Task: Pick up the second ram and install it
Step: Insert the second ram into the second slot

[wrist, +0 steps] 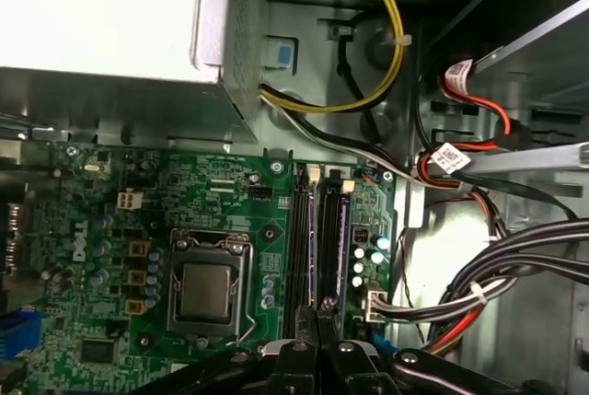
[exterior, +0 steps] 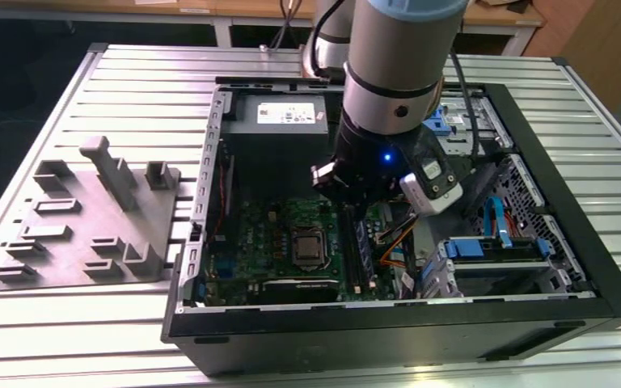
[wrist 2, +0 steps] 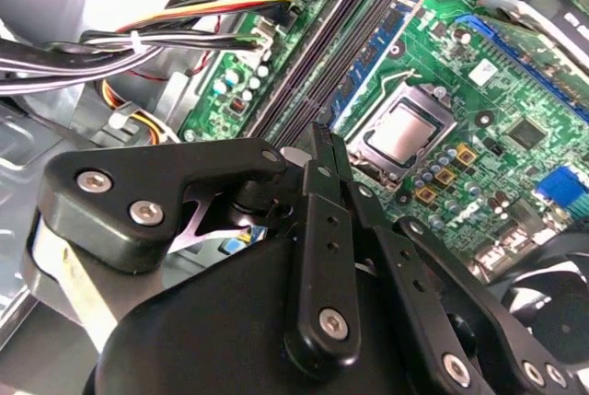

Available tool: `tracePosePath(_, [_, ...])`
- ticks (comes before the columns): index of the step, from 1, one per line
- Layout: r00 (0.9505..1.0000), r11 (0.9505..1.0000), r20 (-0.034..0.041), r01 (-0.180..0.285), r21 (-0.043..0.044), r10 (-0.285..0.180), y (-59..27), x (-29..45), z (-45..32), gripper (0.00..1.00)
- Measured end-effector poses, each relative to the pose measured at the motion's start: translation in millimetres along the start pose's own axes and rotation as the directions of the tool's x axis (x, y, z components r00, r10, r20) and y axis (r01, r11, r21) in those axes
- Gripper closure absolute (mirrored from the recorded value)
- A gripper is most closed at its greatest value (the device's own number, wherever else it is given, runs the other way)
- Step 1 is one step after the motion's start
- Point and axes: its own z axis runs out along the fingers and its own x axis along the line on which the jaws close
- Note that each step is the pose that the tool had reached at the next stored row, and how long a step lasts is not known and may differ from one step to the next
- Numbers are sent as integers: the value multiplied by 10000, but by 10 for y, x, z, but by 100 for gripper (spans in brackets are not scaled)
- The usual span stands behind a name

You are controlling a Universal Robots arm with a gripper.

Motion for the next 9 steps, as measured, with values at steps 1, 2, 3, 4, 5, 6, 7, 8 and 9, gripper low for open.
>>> tracePosePath(1, [10000,10000,0,0,0,0,0,0,15,89])
tracePosePath(2, [10000,10000,-1,0,1,0,-1,1,29,89])
tracePosePath(3, [10000,10000,0,-1,1,1,-1,1,43,89])
tracePosePath(4, [10000,10000,0,-1,0,1,-1,2,56,89])
tracePosePath(5, [10000,10000,0,-1,0,1,-2,2,69,89])
tracePosePath(6, [10000,10000,0,-1,0,1,-2,3,82,89])
tracePosePath(7, [10000,10000,0,-1,0,1,-3,3,95,89])
tracePosePath(8, [10000,10000,0,-1,0,1,-3,4,107,89])
tracePosePath(9, [10000,10000,0,-1,1,1,-3,5,117,89])
